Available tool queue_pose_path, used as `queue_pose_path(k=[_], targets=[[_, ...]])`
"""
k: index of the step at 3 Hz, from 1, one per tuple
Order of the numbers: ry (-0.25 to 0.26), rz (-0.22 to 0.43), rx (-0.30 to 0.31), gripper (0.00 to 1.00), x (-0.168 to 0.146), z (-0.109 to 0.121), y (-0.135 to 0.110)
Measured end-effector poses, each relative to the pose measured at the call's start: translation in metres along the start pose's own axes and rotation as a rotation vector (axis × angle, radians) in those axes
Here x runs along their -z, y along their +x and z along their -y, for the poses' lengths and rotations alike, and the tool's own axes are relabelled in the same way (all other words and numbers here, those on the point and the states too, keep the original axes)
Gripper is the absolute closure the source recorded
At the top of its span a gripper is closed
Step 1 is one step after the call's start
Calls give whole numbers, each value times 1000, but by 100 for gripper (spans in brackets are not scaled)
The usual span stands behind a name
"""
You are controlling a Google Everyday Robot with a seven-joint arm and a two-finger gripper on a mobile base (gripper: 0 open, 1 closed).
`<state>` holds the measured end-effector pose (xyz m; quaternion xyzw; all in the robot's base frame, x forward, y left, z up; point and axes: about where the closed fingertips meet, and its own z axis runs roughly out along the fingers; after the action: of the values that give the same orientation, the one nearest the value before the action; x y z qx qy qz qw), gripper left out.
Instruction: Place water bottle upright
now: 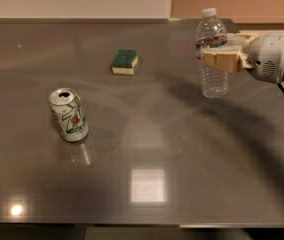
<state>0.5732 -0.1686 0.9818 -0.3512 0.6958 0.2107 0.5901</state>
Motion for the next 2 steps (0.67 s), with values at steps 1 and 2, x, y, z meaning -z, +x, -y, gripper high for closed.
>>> queue_pose_path(k=[1,2], targets=[[-21,124,27,100,19,1,7],[-46,202,66,100,23,-3,10]])
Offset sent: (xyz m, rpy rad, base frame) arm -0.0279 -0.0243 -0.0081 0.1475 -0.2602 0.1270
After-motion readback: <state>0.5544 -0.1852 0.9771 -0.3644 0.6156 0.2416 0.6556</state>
